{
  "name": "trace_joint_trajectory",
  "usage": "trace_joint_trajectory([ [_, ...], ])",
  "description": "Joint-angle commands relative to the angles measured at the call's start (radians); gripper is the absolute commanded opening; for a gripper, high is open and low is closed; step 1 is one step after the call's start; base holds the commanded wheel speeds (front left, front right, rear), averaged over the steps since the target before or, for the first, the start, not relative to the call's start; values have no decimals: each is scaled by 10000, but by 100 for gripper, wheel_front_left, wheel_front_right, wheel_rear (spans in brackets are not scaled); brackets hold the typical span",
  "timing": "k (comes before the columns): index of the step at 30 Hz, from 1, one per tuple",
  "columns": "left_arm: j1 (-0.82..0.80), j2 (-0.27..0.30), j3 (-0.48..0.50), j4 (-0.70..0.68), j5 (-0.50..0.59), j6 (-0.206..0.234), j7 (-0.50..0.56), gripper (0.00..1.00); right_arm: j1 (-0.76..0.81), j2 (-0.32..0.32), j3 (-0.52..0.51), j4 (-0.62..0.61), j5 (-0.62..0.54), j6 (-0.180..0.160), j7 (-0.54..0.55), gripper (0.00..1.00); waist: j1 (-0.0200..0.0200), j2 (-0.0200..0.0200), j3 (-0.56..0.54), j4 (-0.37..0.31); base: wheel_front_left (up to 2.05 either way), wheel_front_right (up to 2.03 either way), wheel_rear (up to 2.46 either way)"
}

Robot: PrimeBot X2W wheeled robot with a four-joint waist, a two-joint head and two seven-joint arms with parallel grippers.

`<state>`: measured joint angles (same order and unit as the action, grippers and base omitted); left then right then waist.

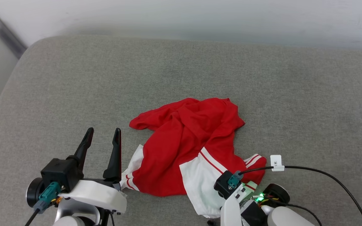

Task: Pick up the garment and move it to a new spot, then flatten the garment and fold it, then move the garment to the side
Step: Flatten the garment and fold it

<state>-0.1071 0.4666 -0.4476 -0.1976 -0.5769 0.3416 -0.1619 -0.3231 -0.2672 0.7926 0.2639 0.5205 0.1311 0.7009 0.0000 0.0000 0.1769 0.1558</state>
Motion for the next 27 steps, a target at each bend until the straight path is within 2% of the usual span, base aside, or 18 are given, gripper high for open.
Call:
trace_joint_trajectory([
  [1,-66,-1,32,42,-37,-37,-36,100,381,-42,366,579,173,-5,156,0,0,0,-24,-52,0,0,0],
  [6,14,96,149,121,-77,60,-48,100,-33,101,250,120,309,0,-587,0,0,0,-200,-255,0,0,0],
  [11,151,173,219,75,-87,161,-21,100,-324,116,-322,-547,106,-3,-1413,0,0,0,-403,-486,0,0,0],
  [15,262,215,245,32,-138,213,-4,100,-281,140,-1287,-1232,-225,-3,-2020,0,0,0,-585,-766,0,0,0],
  [19,385,232,216,25,-162,245,49,100,271,322,-2975,-1728,-620,-5,-2402,0,0,0,-703,-994,0,0,0],
  [27,443,274,162,26,-238,220,143,100,1795,1087,-7389,-2134,-1487,-3,-2383,0,0,0,-648,-1259,0,0,0],
])
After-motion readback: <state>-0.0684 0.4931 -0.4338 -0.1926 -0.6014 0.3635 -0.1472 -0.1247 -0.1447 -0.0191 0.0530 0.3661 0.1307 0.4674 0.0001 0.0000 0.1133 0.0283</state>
